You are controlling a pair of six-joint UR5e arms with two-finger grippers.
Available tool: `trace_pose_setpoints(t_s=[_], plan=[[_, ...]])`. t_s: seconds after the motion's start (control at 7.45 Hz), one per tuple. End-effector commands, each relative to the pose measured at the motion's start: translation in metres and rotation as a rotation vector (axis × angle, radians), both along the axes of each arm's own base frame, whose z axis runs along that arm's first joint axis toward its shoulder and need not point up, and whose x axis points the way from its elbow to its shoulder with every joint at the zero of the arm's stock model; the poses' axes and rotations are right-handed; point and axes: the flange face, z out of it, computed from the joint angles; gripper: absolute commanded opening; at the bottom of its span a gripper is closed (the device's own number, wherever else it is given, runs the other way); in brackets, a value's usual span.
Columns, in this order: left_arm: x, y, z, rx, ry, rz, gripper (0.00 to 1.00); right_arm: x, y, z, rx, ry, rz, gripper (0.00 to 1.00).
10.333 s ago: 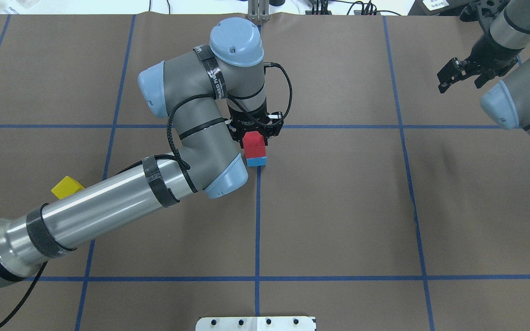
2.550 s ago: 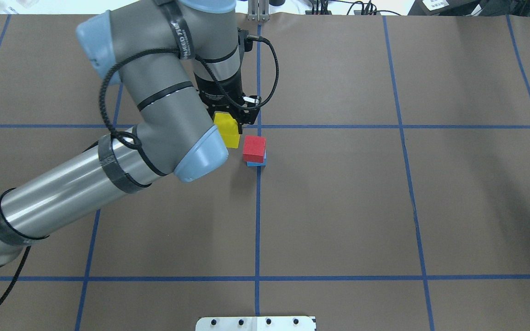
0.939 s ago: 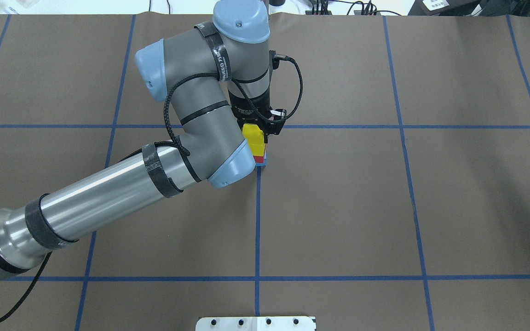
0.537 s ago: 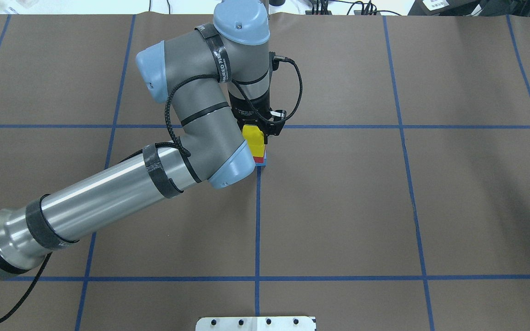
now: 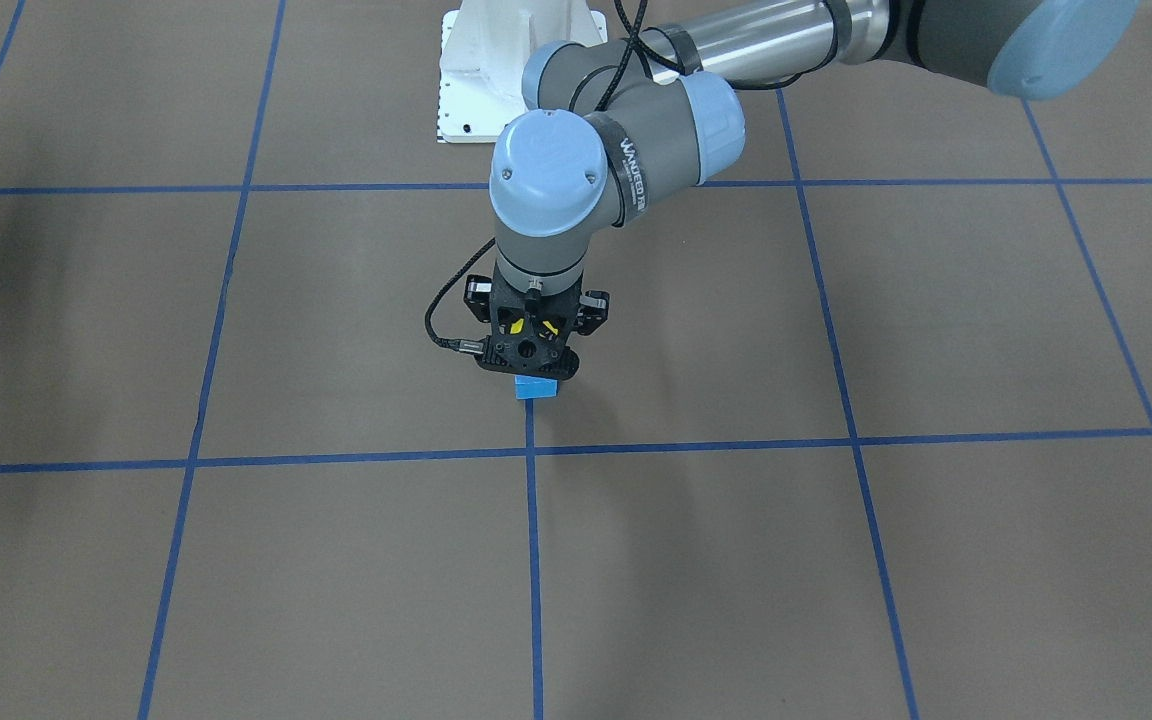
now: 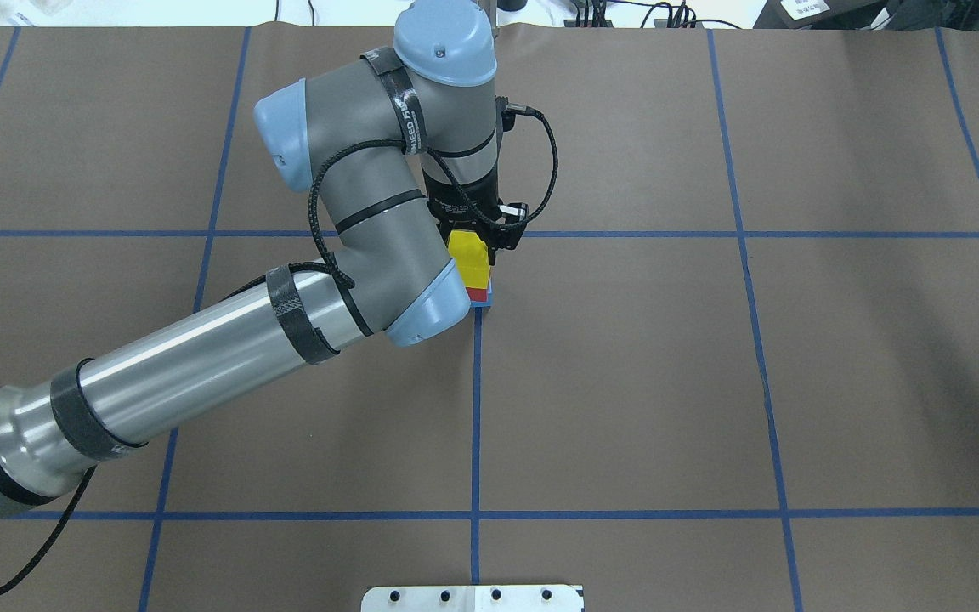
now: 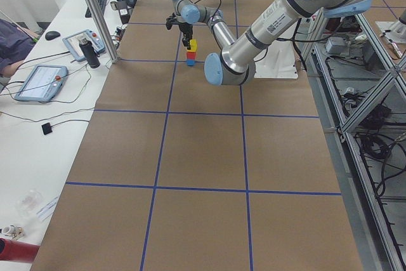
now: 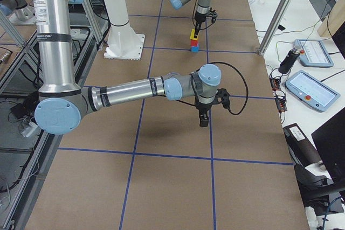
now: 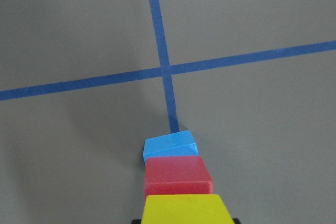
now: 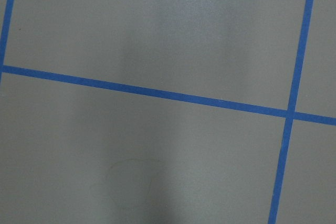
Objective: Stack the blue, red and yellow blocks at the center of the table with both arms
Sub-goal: 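Lower the yellow cube onto the red cube and open the left gripper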
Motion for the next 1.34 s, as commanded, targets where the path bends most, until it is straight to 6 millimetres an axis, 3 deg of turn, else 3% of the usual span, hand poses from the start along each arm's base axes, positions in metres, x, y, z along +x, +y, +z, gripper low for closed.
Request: trace_pose_setpoints(t_s=[0.0,0.13,0.27,0.67,0.81,0.94,1.07,1.21], plan=[[0.001,-0.001,0.001,-0.001,-0.002,-0.002,0.13,0.0,0.0,0.001,0.0,0.001,-0.002,0.99],[0.001,-0.001,0.0,-0.028,-0.004,-0.029,0.8,0.0,0.0,0.0,0.001,0.001,0.0,0.99],[0.001,-0.001,-0.002,-0.033,0.023,-0.052,0.99,0.0,0.0,0.001,0.0,0.001,0.0,0.99],[-0.001,-0.002,-0.004,-0.036,0.029,-0.062,0.99,0.0,0.0,0.0,0.002,-0.001,-0.003,0.99],[-0.012,-0.008,-0.009,-0.031,0.036,-0.073,0.99,0.0,-0.001,0.0,0.005,-0.001,-0.003,0.99],[-0.045,-0.019,-0.023,-0.014,0.063,-0.107,0.99,0.0,-0.001,-0.002,0.008,0.001,-0.002,0.99],[-0.08,-0.006,-0.024,-0.006,0.069,-0.122,0.99,0.001,-0.001,-0.003,0.014,0.006,-0.002,0.99],[-0.13,0.014,-0.015,0.008,0.079,-0.146,1.0,0.001,-0.003,-0.002,0.005,0.005,0.005,0.99]])
